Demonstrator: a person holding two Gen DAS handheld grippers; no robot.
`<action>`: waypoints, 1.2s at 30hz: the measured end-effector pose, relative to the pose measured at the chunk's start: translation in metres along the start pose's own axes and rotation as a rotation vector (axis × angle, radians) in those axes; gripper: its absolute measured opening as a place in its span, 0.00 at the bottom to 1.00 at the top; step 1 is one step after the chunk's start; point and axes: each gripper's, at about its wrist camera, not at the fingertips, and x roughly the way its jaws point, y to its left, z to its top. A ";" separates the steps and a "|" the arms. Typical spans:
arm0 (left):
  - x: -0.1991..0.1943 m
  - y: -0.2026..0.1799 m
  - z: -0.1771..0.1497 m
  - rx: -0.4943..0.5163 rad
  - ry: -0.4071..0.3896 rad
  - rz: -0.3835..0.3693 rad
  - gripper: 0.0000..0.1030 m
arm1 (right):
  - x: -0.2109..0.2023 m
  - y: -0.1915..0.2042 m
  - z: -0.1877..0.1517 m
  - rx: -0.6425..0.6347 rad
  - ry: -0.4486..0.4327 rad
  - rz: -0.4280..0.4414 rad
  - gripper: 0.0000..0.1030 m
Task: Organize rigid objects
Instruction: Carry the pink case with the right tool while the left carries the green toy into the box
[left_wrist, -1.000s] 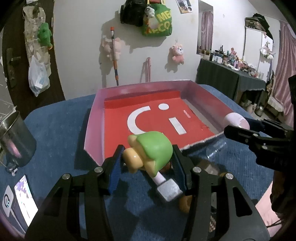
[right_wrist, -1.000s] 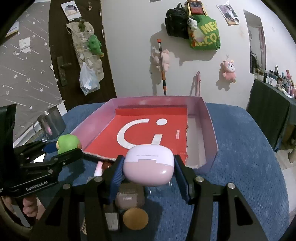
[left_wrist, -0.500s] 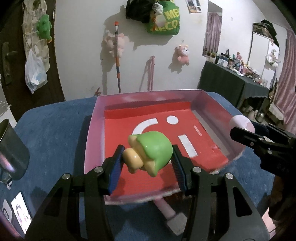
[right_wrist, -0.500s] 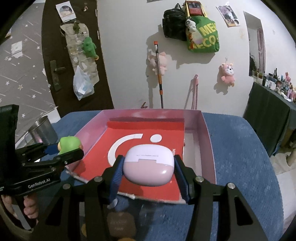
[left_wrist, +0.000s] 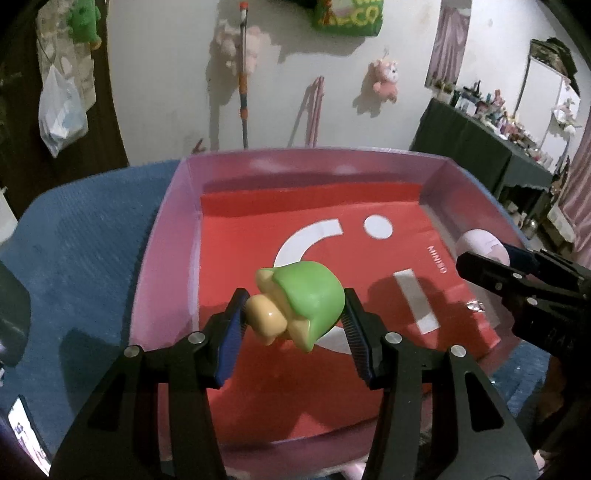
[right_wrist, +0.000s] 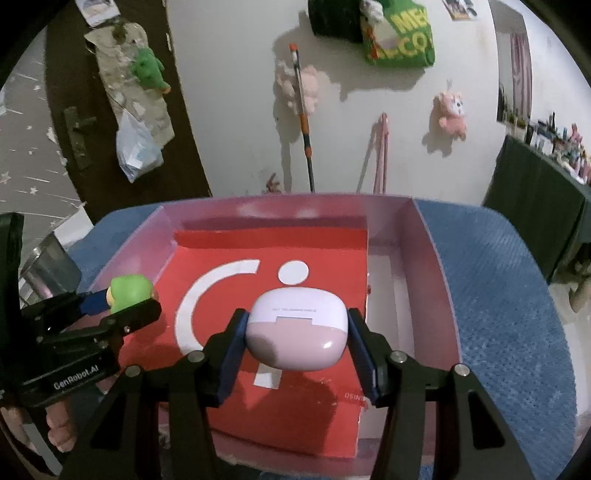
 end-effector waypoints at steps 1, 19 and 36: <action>0.004 0.001 0.000 -0.003 0.011 0.002 0.47 | 0.006 -0.001 0.000 0.003 0.016 -0.001 0.54; 0.035 0.000 -0.006 -0.001 0.116 0.010 0.47 | 0.049 -0.015 -0.003 0.024 0.167 -0.045 0.54; 0.038 -0.005 -0.004 0.006 0.119 0.021 0.47 | 0.054 -0.012 -0.004 0.006 0.197 -0.058 0.54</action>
